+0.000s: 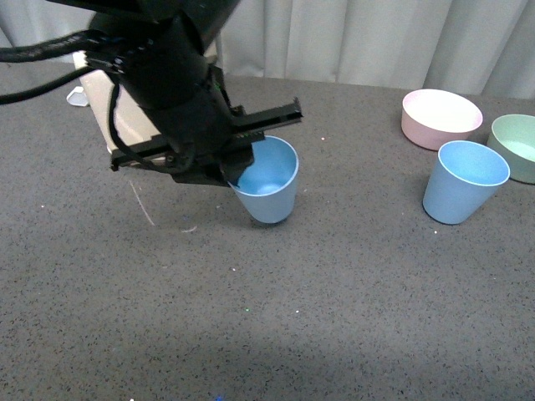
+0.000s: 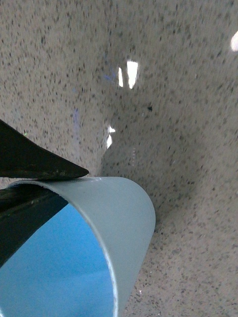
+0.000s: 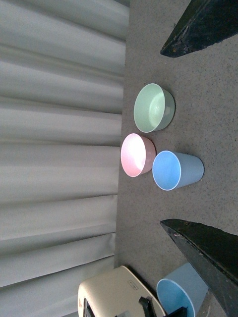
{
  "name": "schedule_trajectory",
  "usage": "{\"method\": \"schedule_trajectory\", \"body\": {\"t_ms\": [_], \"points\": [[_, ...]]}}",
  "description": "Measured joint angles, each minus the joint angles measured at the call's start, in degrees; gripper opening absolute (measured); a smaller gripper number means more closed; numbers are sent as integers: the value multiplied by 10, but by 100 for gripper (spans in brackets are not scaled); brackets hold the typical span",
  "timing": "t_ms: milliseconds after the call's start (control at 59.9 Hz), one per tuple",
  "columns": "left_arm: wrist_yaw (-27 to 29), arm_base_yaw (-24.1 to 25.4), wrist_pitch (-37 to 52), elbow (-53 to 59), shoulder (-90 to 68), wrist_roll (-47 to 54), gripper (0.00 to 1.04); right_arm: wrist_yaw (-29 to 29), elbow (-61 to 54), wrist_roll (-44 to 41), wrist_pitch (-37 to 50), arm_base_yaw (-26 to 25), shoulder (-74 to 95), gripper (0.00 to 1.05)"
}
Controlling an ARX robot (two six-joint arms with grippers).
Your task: Stack blue cups with both arms
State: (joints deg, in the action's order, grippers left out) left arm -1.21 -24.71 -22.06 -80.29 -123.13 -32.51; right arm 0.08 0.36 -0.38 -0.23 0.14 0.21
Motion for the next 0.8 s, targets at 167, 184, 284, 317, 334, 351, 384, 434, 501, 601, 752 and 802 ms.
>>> {"method": "schedule_trajectory", "body": {"t_ms": [167,184,284,317,334,351,384,434,501,601,752,802], "points": [[0,-24,-13,-41,-30,-22,4,0,0,0,0,0,0,95],[0,-25,-14,-43,-31,-24,4,0,0,0,0,0,0,95],[7,-30,-21,-65,-40,-29,4,0,0,0,0,0,0,95],[8,-31,-23,-72,-43,-30,4,0,0,0,0,0,0,95],[9,-32,-24,-74,-45,-30,4,0,0,0,0,0,0,95],[11,-32,-26,-79,-46,-30,4,0,0,0,0,0,0,95],[13,-33,-30,-85,-49,-30,4,0,0,0,0,0,0,95],[15,-34,-34,-90,-52,-30,4,0,0,0,0,0,0,95],[23,-35,-43,-95,-56,-28,4,0,0,0,0,0,0,95],[19,-35,-46,-96,-58,-33,11,0,0,0,0,0,0,95],[13,-36,-41,-102,-56,-38,33,0,0,0,0,0,0,95],[13,-36,-37,-102,-53,-38,42,0,0,0,0,0,0,95]]}}
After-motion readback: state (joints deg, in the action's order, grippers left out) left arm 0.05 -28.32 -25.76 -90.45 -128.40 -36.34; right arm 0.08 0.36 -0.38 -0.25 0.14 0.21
